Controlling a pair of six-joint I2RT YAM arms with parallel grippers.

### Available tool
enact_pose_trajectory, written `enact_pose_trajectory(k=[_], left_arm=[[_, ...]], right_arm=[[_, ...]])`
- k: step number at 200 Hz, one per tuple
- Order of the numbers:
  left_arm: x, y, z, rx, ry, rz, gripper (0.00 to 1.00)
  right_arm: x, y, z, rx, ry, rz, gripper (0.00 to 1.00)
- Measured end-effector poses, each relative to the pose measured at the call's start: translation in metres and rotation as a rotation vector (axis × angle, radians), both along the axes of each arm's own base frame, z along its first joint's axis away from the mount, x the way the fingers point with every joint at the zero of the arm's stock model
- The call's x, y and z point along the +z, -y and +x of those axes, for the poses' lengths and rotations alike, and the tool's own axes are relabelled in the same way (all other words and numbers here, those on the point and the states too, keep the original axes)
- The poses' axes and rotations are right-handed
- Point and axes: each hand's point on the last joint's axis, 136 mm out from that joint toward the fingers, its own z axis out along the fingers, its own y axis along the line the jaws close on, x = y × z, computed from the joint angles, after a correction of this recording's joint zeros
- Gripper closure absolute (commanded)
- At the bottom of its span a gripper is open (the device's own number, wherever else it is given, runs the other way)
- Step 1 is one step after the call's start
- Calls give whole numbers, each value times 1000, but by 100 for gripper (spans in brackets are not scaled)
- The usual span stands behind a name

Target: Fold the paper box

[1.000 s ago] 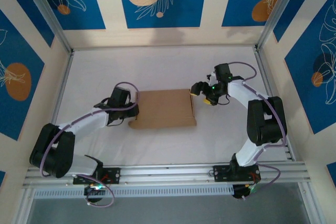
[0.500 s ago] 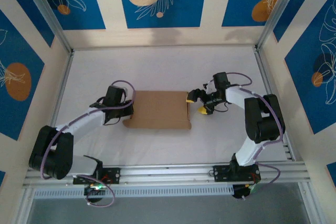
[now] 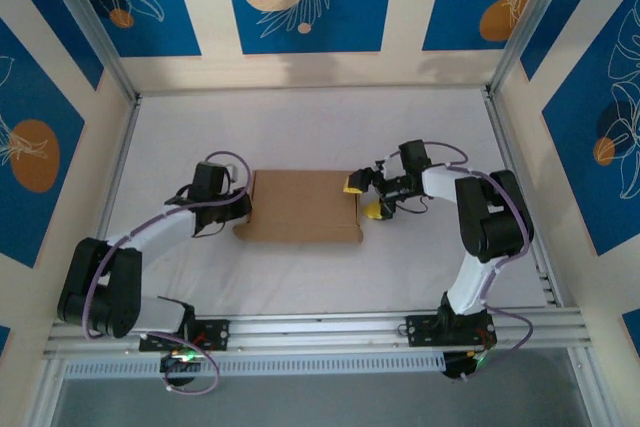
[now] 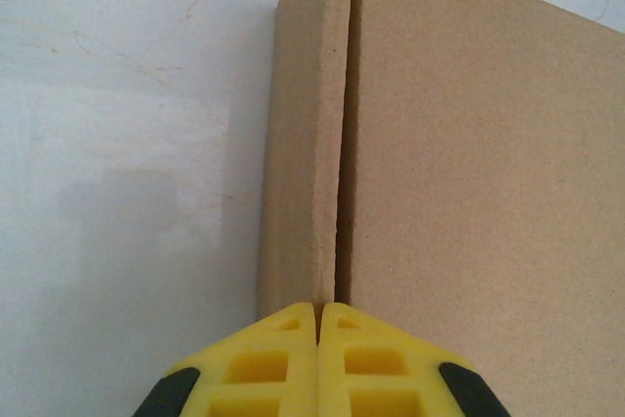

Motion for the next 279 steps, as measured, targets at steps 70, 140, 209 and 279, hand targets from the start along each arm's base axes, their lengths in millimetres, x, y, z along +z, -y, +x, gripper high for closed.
enact_pose_trajectory(k=[70, 140, 209, 279], left_arm=[[0, -13, 10, 43, 18, 5, 100], [-2, -21, 10, 59, 12, 32, 100], [-4, -27, 13, 70, 13, 54, 100], [-6, -23, 10, 38, -3, 52, 100]], right_arm=[[9, -21, -10, 5, 9, 126, 6], [93, -25, -10, 9, 208, 271, 6], [112, -45, -17, 68, 282, 298, 1], [157, -48, -14, 40, 468, 290, 0]])
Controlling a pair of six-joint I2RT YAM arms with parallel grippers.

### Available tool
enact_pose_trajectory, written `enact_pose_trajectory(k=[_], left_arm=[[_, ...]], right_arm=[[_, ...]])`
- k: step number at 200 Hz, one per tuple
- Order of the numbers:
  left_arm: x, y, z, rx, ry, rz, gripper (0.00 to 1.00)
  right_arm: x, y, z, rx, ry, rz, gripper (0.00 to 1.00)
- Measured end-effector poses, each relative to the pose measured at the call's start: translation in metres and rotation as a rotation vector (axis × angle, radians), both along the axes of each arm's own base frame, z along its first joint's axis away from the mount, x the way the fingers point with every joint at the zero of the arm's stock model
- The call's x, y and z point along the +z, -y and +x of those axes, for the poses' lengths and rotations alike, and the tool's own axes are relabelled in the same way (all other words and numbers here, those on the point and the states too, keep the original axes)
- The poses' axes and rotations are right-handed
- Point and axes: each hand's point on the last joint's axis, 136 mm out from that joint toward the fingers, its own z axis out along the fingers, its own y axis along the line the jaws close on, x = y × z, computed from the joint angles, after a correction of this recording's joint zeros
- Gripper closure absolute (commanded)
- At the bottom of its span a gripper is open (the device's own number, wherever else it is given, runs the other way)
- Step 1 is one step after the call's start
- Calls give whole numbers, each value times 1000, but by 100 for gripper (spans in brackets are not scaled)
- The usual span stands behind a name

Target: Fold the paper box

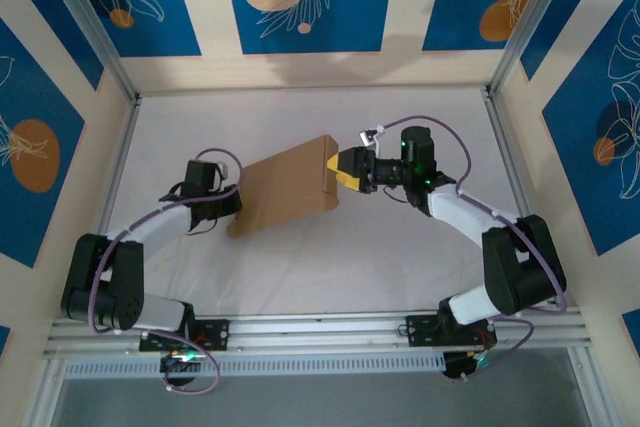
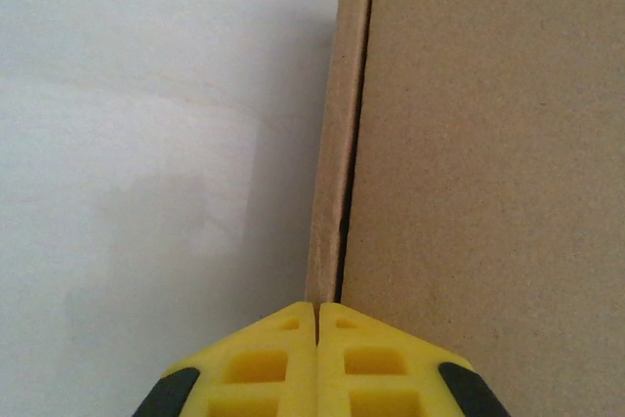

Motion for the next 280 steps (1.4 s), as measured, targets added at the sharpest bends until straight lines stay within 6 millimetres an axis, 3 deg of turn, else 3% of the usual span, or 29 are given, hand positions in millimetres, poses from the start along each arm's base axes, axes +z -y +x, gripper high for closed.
enact_pose_trajectory(k=[18, 36, 65, 102, 142, 169, 196, 214, 224, 251, 280], left_arm=[[0, 7, -3, -24, -14, -20, 100], [2, 14, -5, -49, -18, -44, 100], [4, 24, -8, -85, -25, -77, 100], [7, 32, -9, -111, -27, -105, 100], [8, 34, -8, -118, -31, -115, 100], [7, 34, -8, -118, -33, -114, 100], [7, 34, -7, -124, -31, -111, 100], [8, 34, -6, -132, -30, -101, 76], [5, 33, -8, -139, -43, -81, 69], [3, 29, -12, -158, -74, -36, 60], [18, 30, -5, -206, -57, 6, 54]], right_arm=[[-6, 10, 6, -54, -4, -50, 2], [-29, 27, 14, -124, -57, -124, 2], [-66, 54, 9, -203, -144, -227, 2], [-91, 77, 9, -259, -183, -342, 2], [-134, 83, 16, -252, -297, -454, 2], [-166, 81, 8, -213, -401, -484, 2], [-170, 74, 4, -176, -426, -467, 2], [-171, 69, 1, -156, -432, -463, 2], [-170, 68, 1, -149, -433, -458, 2], [-170, 64, -1, -137, -431, -457, 2], [-171, 64, -2, -131, -425, -462, 3]])
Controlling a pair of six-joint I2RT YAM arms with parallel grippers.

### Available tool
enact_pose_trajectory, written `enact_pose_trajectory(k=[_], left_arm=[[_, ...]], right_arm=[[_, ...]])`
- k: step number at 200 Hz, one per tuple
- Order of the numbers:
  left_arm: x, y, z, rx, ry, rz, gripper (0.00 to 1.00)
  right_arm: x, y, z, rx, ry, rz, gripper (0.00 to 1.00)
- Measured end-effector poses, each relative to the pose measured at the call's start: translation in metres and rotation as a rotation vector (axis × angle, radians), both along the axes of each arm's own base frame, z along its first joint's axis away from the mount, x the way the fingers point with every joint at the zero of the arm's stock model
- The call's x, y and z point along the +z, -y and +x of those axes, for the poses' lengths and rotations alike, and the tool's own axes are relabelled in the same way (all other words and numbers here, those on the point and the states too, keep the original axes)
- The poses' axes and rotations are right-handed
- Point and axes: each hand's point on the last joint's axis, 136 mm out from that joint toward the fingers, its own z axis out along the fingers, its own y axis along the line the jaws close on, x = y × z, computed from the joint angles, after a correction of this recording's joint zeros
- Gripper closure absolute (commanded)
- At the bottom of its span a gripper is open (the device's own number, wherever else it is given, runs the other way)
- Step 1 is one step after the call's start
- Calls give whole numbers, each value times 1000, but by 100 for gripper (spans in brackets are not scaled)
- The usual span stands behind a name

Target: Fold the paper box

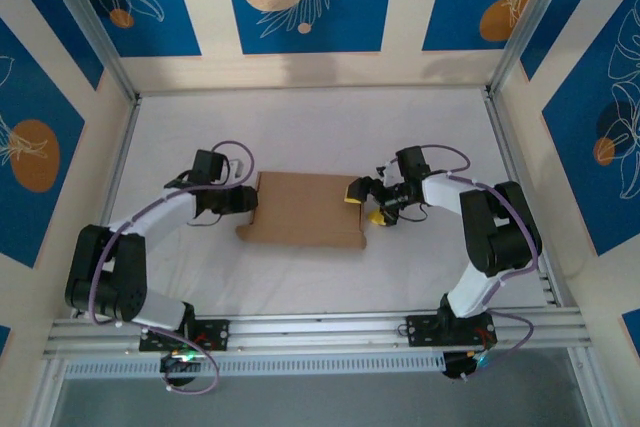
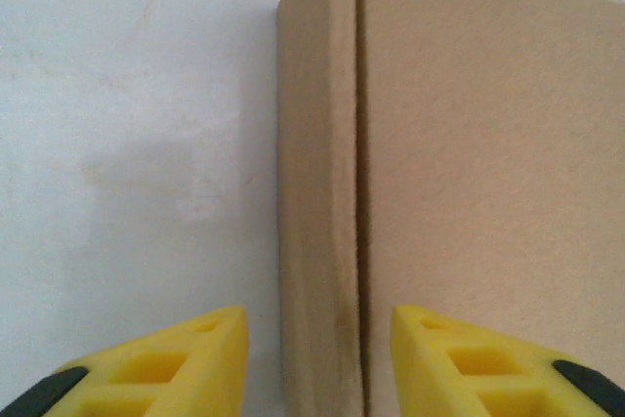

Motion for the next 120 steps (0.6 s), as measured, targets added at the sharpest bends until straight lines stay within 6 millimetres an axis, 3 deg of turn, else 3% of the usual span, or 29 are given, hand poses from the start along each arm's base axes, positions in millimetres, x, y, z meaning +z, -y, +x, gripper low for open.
enact_pose_trajectory(k=[35, 71, 85, 120], left_arm=[[14, 4, 13, -83, 50, 41, 52], [-9, 9, 18, -128, -14, 56, 54], [-16, 12, 16, -140, -37, 46, 58], [-12, 16, 19, -150, -28, 5, 79]], right_arm=[[0, 0, -1, 6, 3, -2, 3], [-1, 0, 0, 6, -11, -3, 4], [0, 0, 0, 6, -14, -3, 4], [0, 0, 0, 6, -16, -1, 4]])
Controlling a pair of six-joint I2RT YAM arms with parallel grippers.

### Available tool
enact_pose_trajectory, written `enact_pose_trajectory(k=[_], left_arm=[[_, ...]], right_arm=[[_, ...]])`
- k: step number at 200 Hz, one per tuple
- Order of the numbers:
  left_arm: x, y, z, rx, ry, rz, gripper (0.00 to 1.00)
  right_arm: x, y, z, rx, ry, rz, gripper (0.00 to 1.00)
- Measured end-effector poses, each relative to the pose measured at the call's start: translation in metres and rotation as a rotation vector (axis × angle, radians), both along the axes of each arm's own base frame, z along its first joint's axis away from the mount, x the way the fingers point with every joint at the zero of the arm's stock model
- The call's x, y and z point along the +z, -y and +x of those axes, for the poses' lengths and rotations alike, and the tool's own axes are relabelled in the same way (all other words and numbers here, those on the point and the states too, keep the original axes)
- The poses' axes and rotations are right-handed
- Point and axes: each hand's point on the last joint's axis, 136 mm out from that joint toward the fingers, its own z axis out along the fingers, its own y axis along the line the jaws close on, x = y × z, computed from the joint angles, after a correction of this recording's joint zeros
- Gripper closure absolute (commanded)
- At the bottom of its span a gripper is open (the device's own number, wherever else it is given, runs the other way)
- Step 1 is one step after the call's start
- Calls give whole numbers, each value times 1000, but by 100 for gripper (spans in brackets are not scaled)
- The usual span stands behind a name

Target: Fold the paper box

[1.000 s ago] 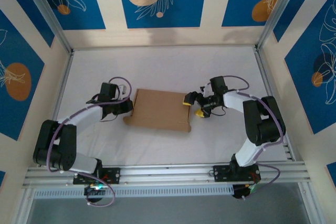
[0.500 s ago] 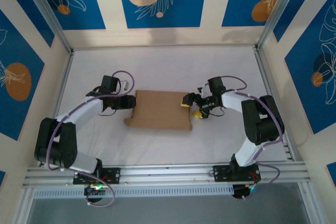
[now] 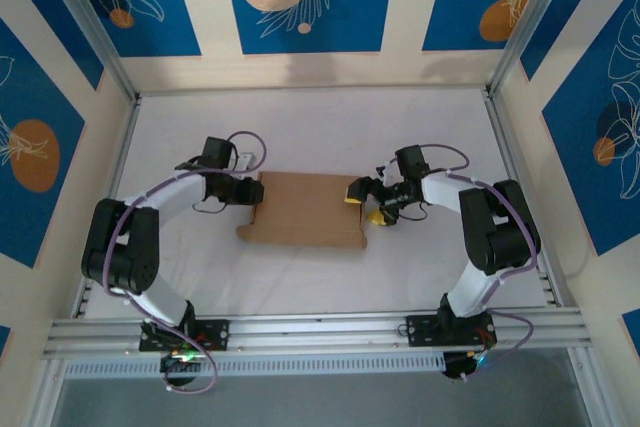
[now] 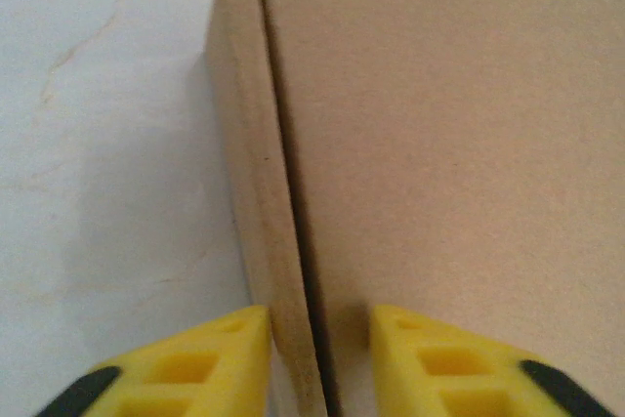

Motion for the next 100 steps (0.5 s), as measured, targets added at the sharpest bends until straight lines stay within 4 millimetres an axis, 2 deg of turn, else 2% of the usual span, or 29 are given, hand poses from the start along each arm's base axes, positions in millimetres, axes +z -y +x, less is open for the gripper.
enact_pose_trajectory(k=[39, 100], left_arm=[[1, -4, 5, 31, -4, -59, 89], [0, -7, 7, 37, -11, -118, 96]], right_arm=[[6, -2, 0, -3, -14, 52, 3], [13, 1, 3, -26, -35, 109, 0]])
